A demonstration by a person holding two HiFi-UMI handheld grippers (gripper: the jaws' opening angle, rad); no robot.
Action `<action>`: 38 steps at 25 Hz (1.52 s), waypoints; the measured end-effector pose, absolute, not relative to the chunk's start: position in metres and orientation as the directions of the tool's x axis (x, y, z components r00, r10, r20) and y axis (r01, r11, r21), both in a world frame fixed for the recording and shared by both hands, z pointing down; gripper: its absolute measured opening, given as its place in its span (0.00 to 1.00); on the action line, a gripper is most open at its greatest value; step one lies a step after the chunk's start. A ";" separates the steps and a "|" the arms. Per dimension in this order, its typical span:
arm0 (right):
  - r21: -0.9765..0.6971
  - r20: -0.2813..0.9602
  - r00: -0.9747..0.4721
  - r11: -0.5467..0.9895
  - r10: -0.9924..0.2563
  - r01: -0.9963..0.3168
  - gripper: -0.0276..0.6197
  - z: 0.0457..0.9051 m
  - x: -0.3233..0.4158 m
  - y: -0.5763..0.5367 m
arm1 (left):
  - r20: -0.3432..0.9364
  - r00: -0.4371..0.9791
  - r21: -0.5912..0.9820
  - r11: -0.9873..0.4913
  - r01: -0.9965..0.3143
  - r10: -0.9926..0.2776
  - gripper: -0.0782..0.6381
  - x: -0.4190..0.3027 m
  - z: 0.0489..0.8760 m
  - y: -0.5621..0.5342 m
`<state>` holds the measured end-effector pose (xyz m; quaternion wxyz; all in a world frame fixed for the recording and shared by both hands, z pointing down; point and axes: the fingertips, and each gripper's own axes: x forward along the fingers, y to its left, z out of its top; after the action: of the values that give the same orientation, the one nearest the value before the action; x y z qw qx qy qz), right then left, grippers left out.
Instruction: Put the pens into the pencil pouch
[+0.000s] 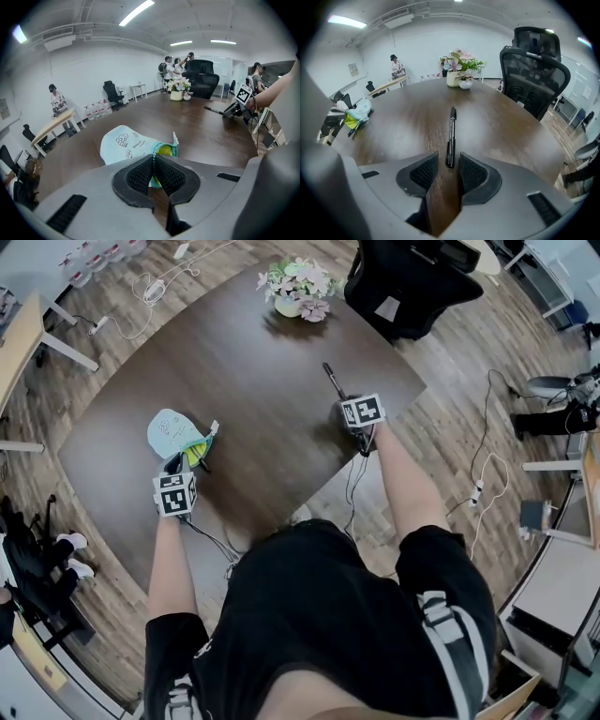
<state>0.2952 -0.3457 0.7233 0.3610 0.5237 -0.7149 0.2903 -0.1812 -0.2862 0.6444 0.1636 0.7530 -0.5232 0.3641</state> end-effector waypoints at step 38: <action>-0.288 0.621 -0.672 0.680 -0.404 -0.674 0.13 0.625 0.047 -0.214 | 0.677 0.238 -0.091 -0.401 -0.912 -0.696 0.13 -0.175 0.627 -0.291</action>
<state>0.0468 -0.2137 0.6252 0.2639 0.3070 -0.8778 0.2561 -0.1747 -0.2910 0.6273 0.1641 0.7696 -0.5222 0.3287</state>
